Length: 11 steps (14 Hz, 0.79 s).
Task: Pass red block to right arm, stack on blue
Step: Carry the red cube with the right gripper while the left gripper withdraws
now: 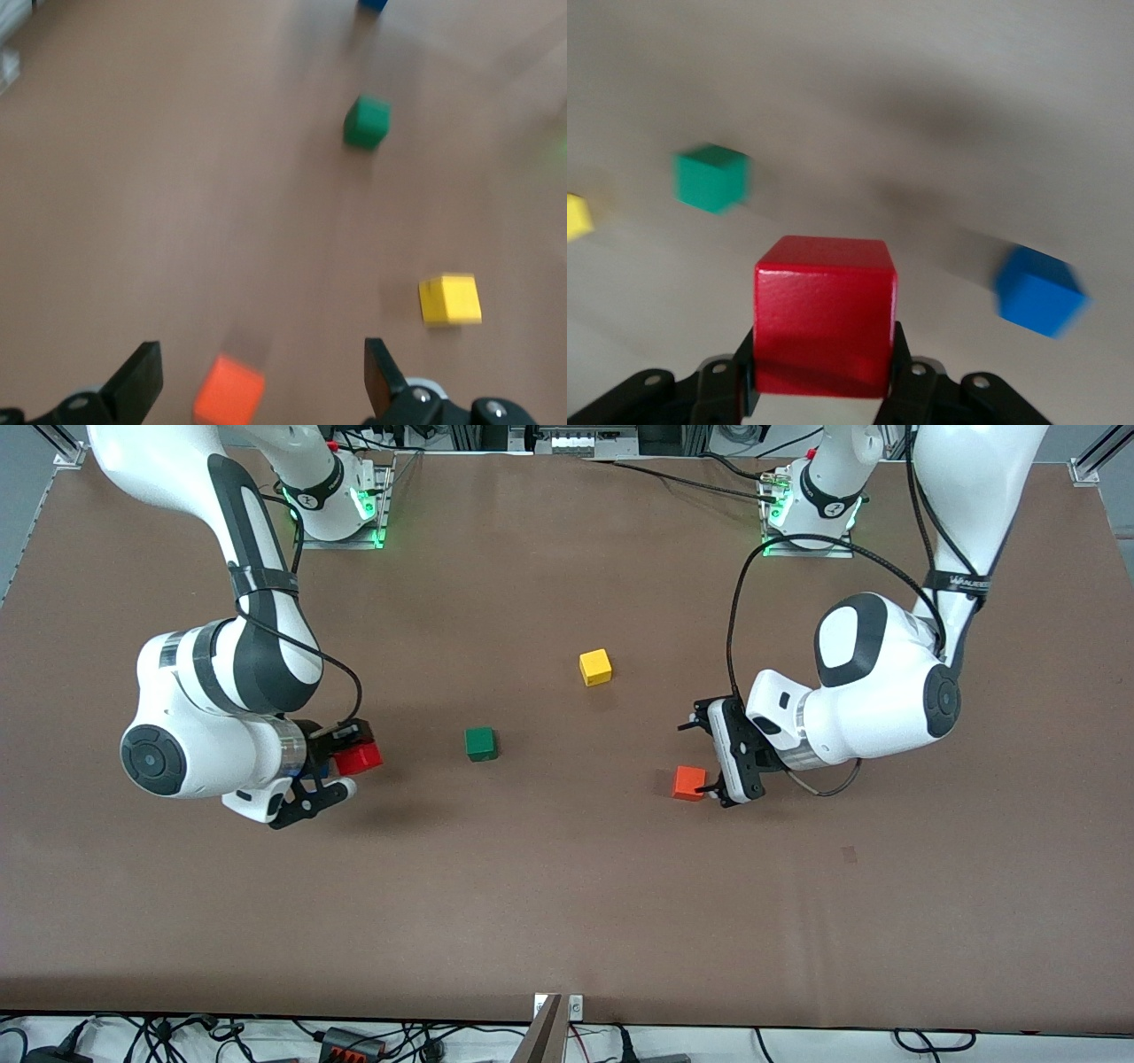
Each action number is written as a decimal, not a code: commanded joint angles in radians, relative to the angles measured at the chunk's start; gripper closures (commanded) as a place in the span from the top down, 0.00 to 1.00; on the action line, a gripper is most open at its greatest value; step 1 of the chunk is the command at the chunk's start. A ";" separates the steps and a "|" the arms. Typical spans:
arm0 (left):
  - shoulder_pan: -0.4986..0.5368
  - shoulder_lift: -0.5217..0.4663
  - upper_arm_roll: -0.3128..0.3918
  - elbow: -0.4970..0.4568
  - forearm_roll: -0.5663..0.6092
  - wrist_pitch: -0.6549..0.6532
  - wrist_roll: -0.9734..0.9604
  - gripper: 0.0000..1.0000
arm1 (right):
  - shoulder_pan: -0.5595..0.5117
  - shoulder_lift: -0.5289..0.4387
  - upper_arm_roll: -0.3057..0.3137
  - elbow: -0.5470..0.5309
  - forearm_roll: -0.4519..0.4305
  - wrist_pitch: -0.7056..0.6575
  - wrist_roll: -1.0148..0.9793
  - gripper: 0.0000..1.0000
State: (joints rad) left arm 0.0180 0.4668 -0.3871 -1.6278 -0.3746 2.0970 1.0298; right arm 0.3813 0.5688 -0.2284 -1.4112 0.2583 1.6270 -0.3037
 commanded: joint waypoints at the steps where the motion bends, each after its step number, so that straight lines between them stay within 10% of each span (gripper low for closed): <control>1: 0.008 -0.008 0.031 0.071 0.225 -0.154 -0.155 1.00 | -0.036 -0.069 0.003 -0.102 -0.079 0.001 -0.063 0.00; 7: 0.071 -0.011 0.074 0.238 0.514 -0.561 -0.365 1.00 | -0.022 -0.127 -0.089 -0.253 -0.154 0.066 -0.005 0.00; 11: 0.030 -0.108 0.224 0.220 0.528 -0.615 -0.589 1.00 | 0.017 -0.236 -0.089 -0.466 -0.203 0.252 0.128 0.00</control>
State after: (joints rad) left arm 0.0865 0.4194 -0.2416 -1.3841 0.1497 1.5068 0.5342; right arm 0.3636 0.4352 -0.3158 -1.7276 0.0879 1.7882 -0.2460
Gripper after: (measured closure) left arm 0.000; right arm 0.445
